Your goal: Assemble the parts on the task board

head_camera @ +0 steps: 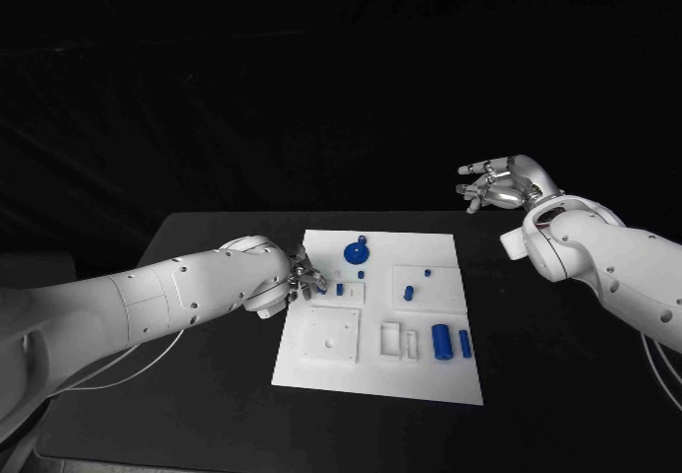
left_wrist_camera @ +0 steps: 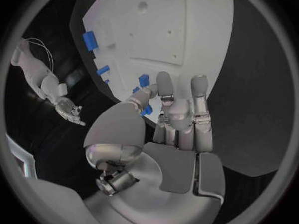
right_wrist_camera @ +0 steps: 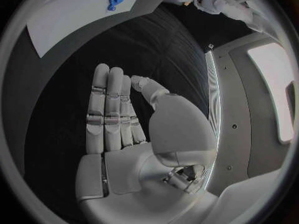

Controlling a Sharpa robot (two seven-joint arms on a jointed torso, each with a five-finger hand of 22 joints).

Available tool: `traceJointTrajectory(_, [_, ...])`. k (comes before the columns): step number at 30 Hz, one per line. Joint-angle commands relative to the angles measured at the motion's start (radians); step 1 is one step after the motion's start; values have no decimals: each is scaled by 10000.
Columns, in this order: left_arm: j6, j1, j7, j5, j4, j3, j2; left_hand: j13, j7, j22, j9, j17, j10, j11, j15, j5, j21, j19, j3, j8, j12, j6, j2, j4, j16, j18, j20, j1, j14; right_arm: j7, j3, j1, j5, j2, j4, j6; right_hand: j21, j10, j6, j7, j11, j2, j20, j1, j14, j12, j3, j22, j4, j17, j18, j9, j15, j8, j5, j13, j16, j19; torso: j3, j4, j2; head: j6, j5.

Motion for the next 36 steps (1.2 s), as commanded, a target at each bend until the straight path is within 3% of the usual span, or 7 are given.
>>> traceJointTrajectory(1, [178, -8, -19, -75, 20, 0, 19, 10, -997, 165, 9, -9, 397, -142, -40, 44, 20, -21, 397, 31, 41, 1282, 51, -341, 29, 88, 28, 84, -7, 50, 5, -6, -86, 10, 12, 97, 70, -48, 84, 0, 4, 48, -4, -68, 43, 22, -22, -6, -22, -5, 1, 12, 30, -11, 37, -10, -35, -65, 3, -1, 0, -5, -4])
traceJointTrajectory(36, [311, -39, -45, -75, -49, -9, 62, 12, -995, 165, 13, -45, 398, -139, -34, 38, 10, -28, 414, 33, 19, 1273, 58, -333, 20, 90, 35, 110, -9, 29, 5, -10, -86, -15, 18, 119, 78, -61, 84, 3, 8, 43, -4, -57, 33, 16, -16, -31, -42, -4, -2, 13, 31, -10, 38, -13, -38, -77, 9, -1, 0, -58, -46])
